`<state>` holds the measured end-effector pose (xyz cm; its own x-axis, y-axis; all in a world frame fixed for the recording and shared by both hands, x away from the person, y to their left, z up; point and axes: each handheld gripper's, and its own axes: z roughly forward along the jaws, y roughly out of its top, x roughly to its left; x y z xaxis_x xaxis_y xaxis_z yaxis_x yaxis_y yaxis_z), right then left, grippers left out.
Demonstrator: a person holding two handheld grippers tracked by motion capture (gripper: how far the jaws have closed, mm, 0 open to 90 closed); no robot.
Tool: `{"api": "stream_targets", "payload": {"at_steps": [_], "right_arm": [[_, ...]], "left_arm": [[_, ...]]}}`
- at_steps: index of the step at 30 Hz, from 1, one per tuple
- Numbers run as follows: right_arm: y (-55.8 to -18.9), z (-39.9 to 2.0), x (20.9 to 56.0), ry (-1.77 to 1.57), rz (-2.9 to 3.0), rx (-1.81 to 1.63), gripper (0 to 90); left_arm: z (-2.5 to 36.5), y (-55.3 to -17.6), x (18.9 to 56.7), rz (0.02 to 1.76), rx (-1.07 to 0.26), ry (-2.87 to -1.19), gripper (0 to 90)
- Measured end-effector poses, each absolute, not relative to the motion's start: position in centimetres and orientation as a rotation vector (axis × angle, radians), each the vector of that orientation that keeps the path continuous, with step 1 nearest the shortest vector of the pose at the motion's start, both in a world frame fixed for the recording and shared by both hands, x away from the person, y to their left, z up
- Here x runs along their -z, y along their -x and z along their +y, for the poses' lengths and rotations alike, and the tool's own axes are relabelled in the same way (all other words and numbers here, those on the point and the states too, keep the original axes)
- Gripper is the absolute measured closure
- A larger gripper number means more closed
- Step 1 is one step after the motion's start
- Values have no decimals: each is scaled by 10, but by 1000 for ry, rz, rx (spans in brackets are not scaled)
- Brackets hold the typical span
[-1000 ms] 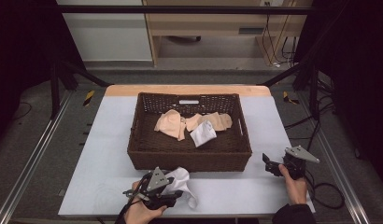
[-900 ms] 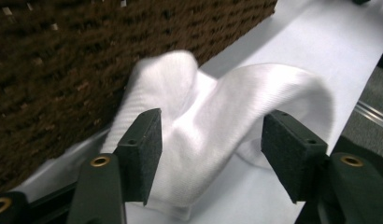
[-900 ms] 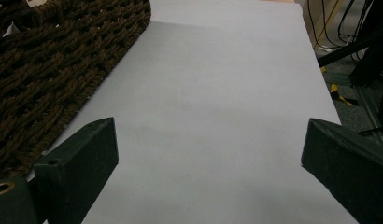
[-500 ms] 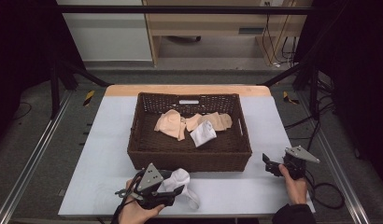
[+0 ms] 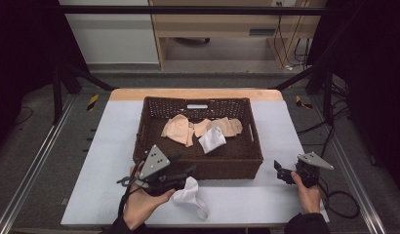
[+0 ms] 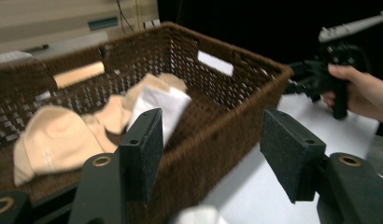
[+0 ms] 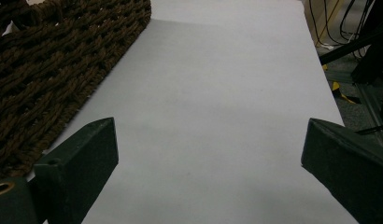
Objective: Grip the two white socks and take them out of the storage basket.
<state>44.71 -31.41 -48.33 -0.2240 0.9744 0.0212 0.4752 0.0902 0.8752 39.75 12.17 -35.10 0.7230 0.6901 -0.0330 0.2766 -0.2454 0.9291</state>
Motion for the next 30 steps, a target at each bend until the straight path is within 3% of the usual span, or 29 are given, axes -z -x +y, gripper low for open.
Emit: {"api": "stream_targets", "payload": {"at_steps": [21,30], "right_arm": [[-448,-314,483,-1433,1776,-1066,42],[-448,-314,484,-1432,1780,-1069,42]], "left_arm": [[63,-496,331,889,-588,-1746,396],[44,-540,356,950,-632,-1754,405]]}}
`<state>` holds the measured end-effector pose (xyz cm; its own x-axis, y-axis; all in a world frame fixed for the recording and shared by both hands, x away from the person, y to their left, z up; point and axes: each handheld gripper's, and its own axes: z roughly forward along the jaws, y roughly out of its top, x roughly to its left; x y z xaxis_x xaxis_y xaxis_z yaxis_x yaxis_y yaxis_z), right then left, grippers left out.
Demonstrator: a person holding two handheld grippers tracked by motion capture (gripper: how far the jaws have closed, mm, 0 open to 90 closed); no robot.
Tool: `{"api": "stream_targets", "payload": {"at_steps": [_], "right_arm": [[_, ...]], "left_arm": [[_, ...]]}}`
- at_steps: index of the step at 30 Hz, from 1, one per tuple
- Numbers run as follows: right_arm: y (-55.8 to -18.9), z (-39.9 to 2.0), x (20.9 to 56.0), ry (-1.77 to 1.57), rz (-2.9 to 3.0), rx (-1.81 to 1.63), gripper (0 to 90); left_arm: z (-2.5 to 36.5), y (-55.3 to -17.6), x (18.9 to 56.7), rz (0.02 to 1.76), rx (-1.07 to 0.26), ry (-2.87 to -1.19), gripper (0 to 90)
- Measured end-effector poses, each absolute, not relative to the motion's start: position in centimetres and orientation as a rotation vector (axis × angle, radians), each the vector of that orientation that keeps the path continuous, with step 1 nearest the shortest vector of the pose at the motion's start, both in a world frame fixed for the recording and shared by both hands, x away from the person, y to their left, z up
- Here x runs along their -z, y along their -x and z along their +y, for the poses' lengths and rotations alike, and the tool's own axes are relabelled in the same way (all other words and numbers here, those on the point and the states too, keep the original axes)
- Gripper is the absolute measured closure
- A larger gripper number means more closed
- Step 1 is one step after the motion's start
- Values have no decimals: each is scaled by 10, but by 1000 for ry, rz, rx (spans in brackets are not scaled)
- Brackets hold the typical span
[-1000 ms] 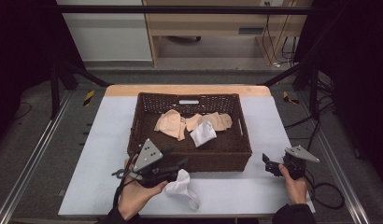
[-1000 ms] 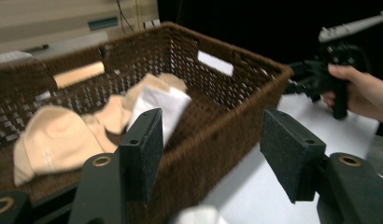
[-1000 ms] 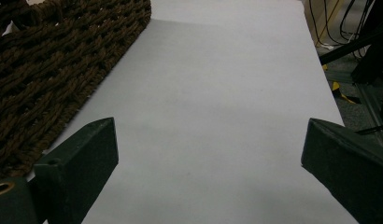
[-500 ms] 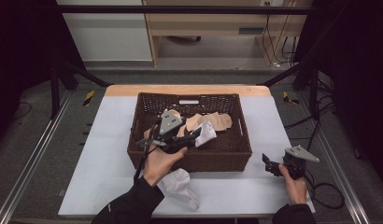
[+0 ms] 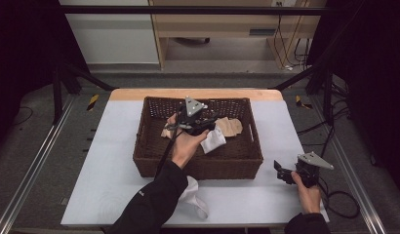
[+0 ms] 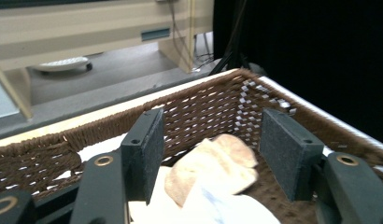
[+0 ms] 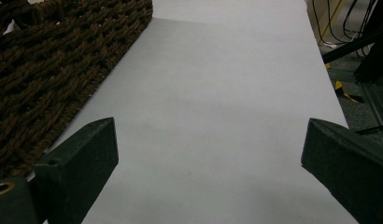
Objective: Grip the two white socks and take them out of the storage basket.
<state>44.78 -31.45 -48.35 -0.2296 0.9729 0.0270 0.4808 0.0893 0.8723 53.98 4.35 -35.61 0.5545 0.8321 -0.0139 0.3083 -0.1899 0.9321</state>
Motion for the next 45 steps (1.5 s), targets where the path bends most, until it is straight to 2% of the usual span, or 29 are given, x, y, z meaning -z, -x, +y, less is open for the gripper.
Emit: {"api": "stream_targets", "payload": {"at_steps": [14,24,30,31,34,36,37,38,39,40,41,45], "right_arm": [[-448,-315,484,-1429,1781,-1073,42],[-448,-315,484,-1432,1782,-1073,42],[-448,-315,484,-1432,1784,-1075,42],[-448,-315,484,-1430,1782,-1072,42],[-448,-315,484,-1429,1782,-1073,42],[-448,-315,484,-1429,1782,-1073,42],[-448,-315,484,-1429,1782,-1073,42],[-448,-315,484,-1428,1782,-1073,42],[-448,-315,484,-1428,1782,-1073,42],[-448,-315,484,-1429,1780,-1075,42],[-448,-315,484,-1429,1780,-1075,42],[-447,-315,483,-1426,1778,-1076,42]], "left_arm": [[26,-574,401,1033,-613,-1874,412],[13,-574,412,1044,-546,-1973,326],[7,-574,419,1030,-554,-2077,324],[7,-574,420,1038,-546,-2088,338],[7,-575,423,1061,-509,-2108,453],[7,-576,426,1069,-486,-2139,470],[6,-577,427,1071,-477,-2161,492],[5,-577,429,1076,-468,-2182,552],[5,-577,429,1080,-456,-2203,552],[5,-577,430,1078,-445,-2217,644],[5,-577,430,1083,-430,-2223,644],[8,-577,429,1121,-391,-2233,810]]}}
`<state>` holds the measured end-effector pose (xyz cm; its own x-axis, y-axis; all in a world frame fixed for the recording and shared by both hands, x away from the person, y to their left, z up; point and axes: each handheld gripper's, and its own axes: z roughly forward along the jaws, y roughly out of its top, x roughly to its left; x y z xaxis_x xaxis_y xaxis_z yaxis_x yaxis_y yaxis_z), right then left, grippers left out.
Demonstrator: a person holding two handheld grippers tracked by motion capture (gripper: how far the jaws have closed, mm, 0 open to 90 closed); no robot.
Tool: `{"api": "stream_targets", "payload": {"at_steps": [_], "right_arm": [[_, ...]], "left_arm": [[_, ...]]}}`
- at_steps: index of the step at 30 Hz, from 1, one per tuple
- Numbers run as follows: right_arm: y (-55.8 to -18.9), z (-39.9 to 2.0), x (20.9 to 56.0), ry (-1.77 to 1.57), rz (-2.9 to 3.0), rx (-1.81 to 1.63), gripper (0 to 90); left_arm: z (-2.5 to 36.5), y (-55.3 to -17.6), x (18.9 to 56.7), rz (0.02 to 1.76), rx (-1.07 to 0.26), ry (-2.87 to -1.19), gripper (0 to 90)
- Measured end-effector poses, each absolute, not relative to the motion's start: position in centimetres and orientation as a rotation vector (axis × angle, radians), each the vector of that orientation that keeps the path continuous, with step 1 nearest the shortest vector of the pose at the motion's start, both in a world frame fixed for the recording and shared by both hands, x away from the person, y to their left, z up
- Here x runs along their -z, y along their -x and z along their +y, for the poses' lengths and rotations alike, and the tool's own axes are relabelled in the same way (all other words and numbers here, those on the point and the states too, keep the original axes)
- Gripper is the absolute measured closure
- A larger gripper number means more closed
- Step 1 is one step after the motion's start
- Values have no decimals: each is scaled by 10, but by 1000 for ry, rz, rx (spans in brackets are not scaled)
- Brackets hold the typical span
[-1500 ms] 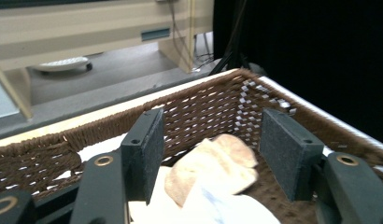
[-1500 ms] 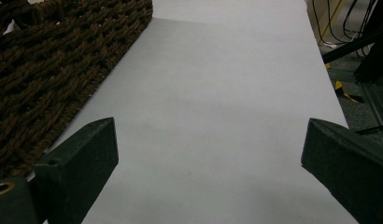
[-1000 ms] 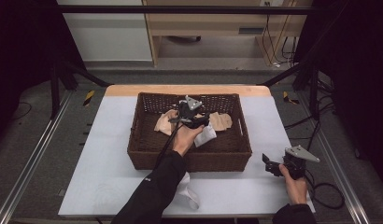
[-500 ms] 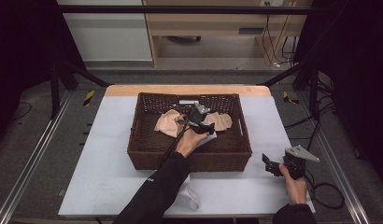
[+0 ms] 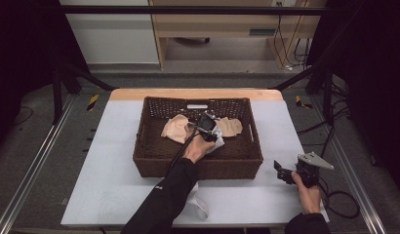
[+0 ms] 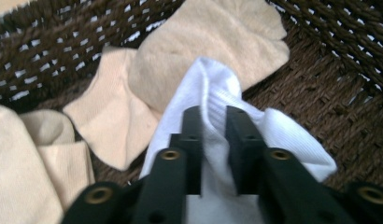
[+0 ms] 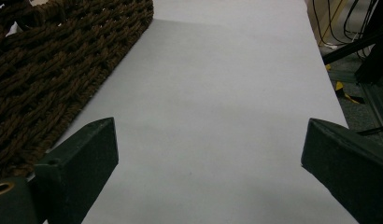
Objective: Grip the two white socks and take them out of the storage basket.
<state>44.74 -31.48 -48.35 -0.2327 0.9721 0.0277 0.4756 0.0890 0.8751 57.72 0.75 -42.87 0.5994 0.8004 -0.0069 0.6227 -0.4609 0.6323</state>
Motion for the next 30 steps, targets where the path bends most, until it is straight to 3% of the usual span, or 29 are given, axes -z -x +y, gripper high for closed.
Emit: {"api": "stream_targets", "payload": {"at_steps": [4,16,30], "right_arm": [[-447,-315,483,-1428,1779,-1077,42],[-448,-315,484,-1430,1785,-1076,42],[-448,-314,484,-1428,1785,-1074,42]], "left_arm": [[8,-575,425,1114,-411,-2231,861],[12,-559,400,943,-541,-2089,867],[38,-530,350,795,-595,-1828,868]]}}
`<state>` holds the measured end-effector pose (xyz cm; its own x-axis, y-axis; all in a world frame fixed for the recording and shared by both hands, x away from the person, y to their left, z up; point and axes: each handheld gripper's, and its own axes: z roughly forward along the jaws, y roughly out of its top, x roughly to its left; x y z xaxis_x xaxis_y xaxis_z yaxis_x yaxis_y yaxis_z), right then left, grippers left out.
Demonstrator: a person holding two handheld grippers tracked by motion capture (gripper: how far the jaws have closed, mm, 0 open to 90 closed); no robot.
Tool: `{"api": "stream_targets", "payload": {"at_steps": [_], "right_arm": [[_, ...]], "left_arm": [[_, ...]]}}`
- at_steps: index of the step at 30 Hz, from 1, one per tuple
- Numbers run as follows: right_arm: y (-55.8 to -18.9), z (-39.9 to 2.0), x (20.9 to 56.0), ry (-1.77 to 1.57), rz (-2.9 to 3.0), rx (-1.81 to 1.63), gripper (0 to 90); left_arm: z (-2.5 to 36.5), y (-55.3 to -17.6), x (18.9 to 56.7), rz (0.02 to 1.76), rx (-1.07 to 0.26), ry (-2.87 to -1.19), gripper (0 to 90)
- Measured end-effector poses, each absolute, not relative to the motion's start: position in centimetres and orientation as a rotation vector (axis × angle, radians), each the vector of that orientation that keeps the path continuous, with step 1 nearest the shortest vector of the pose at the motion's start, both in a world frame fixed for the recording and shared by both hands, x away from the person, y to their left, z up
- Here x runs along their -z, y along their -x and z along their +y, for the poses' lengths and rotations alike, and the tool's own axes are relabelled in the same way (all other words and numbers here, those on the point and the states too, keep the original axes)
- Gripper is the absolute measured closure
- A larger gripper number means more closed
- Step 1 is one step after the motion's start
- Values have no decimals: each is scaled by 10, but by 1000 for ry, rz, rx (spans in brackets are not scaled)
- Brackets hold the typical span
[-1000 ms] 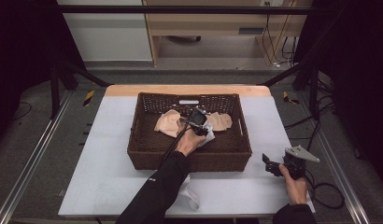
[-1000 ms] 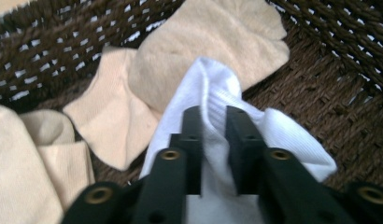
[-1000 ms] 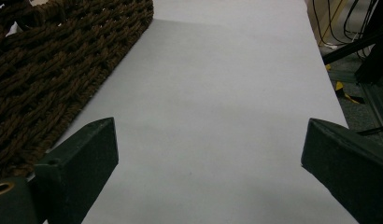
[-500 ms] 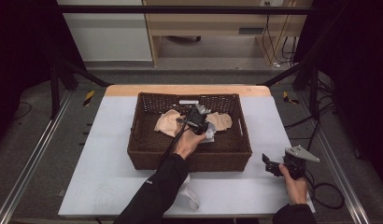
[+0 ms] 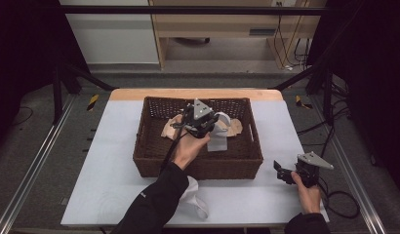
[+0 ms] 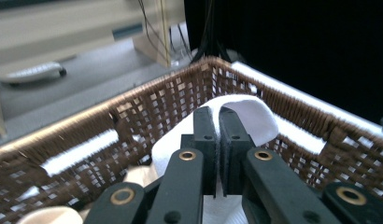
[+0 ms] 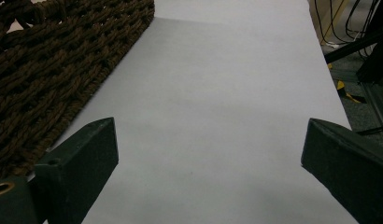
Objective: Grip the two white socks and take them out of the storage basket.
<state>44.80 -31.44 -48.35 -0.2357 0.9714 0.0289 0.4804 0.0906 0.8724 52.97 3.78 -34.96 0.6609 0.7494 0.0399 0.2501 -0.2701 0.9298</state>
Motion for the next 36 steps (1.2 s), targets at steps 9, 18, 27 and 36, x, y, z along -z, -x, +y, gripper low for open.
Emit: {"api": "stream_targets", "payload": {"at_steps": [9,18,27,36], "right_arm": [[-448,-314,484,-1429,1786,-1073,43],[-448,-314,484,-1427,1787,-1070,43],[-448,-314,484,-1427,1788,-1070,43],[-448,-314,484,-1426,1786,-1066,43]], "left_arm": [[62,-515,321,769,-613,-1705,869],[87,-495,285,733,-639,-1607,869],[104,-467,257,683,-648,-1557,869],[122,-436,243,645,-618,-1547,868]]}}
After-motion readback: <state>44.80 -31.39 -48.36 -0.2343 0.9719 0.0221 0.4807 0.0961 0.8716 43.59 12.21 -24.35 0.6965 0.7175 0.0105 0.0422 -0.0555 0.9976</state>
